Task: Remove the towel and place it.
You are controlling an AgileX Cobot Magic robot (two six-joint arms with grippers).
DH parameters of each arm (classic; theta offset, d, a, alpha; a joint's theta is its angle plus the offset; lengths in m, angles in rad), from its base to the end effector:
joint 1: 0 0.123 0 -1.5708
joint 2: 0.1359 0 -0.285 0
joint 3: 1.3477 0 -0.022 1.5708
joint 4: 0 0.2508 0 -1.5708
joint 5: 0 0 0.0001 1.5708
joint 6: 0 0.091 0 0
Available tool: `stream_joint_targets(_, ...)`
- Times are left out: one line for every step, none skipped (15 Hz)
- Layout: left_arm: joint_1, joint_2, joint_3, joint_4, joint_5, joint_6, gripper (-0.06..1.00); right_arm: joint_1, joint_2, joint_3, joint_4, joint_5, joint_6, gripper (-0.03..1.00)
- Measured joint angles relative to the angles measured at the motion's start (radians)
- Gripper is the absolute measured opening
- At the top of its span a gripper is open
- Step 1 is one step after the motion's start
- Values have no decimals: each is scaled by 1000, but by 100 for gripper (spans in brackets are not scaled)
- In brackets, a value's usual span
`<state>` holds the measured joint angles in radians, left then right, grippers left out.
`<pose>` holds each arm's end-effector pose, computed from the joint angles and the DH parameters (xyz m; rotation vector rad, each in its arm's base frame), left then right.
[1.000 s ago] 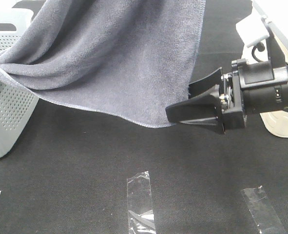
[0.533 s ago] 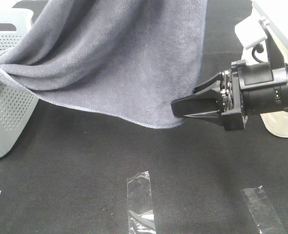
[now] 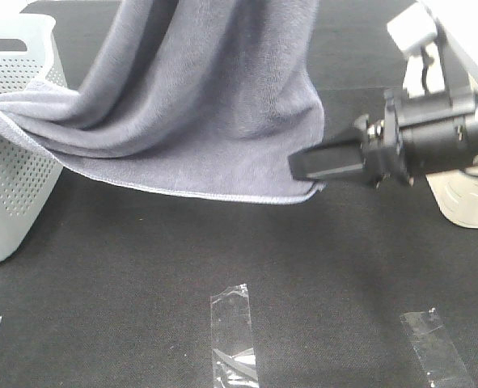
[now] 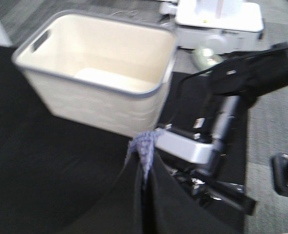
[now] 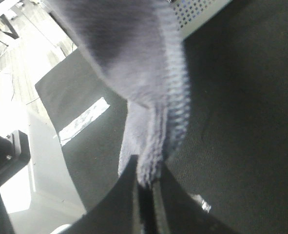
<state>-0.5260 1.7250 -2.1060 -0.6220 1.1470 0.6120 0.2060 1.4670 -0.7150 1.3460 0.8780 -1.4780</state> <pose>0.2863 -0.2221 0.4856 1.1724 1.8016 -0.7207 0.2368 0.1193 0.2223 -0.8577 2.1604 1.0203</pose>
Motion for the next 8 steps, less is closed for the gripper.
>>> stream_joint_targets(-2, 0, 0, 77, -25, -66, 0, 0, -17, -37, -76, 1, 122, 0)
stream_joint_targets(-2, 4, 0, 167, -37, -142, 0, 0, -34, -85, -162, 1, 247, 0)
stream_joint_targets(-3, 11, 0, 248, -46, -212, 0, 0, -53, -133, -261, -1, 373, 0)
stream_joint_targets(-3, 30, 0, 334, -47, -284, 0, 0, -71, -184, -383, -9, 509, 0)
stream_joint_targets(-3, 59, 0, 400, -43, -336, 0, 0, -88, -227, -520, -23, 645, 0)
stream_joint_targets(-3, 95, 0, 449, -32, -381, 0, 0, -100, -269, -651, -41, 770, 0)
stream_joint_targets(-3, 139, 0, 477, -23, -412, 0, 0, -102, -306, -786, -48, 898, 0)
stream_joint_targets(-3, 180, 0, 487, -30, -431, 0, 0, -102, -341, -919, -56, 1040, 0)
